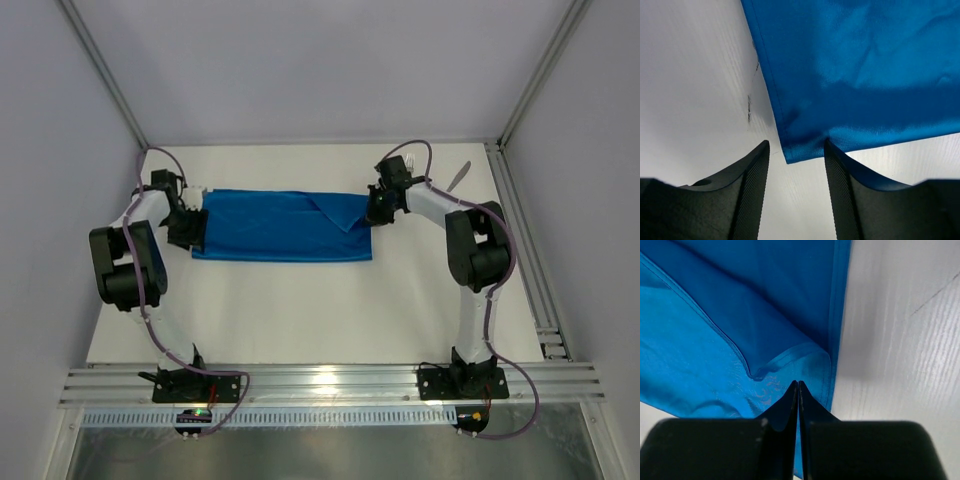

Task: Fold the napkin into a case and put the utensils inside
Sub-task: Smooth out the rectangle-folded napkin at the center of the board.

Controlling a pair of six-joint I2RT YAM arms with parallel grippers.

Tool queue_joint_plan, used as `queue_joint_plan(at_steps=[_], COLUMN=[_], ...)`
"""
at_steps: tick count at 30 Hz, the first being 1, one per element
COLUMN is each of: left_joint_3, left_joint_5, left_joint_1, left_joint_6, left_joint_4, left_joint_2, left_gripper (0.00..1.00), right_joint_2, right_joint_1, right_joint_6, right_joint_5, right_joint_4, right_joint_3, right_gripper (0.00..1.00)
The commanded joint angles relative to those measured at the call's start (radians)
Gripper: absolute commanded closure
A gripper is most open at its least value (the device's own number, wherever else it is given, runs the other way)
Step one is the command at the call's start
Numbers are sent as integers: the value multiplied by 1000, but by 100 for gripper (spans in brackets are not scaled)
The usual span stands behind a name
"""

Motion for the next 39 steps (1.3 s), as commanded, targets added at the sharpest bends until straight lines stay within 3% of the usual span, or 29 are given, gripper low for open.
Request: queue_joint_plan(at_steps=[1, 13, 22, 27, 30, 33, 39], left_joint_3=[-3, -30, -40, -41, -41, -41, -44], left_joint_5=[-19, -59, -36, 14, 34, 56, 111], left_joint_1=[3, 3, 3, 6, 12, 25, 60], left_joint_6=[-7, 25, 50, 65, 68, 67, 65], left_joint_4=[43, 103, 93, 60, 37, 25, 18], left_joint_2=[22, 45, 19, -18, -43, -44, -35], left_gripper=[52, 59, 58, 56, 55, 56, 60], right_joint_2=[26, 117, 180, 140, 60, -27, -211], right_joint_1=[14, 27, -27, -48, -48, -44, -15], right_joint_6=[25, 143, 327, 291, 232, 168, 117], right_joint_5=[-56, -131, 10, 93, 117, 124, 115], right_joint_4=[7, 137, 221, 169, 156, 116, 114], right_joint_3=[81, 148, 233, 248, 204, 144, -132], right_gripper=[96, 96, 96, 96, 96, 88, 72])
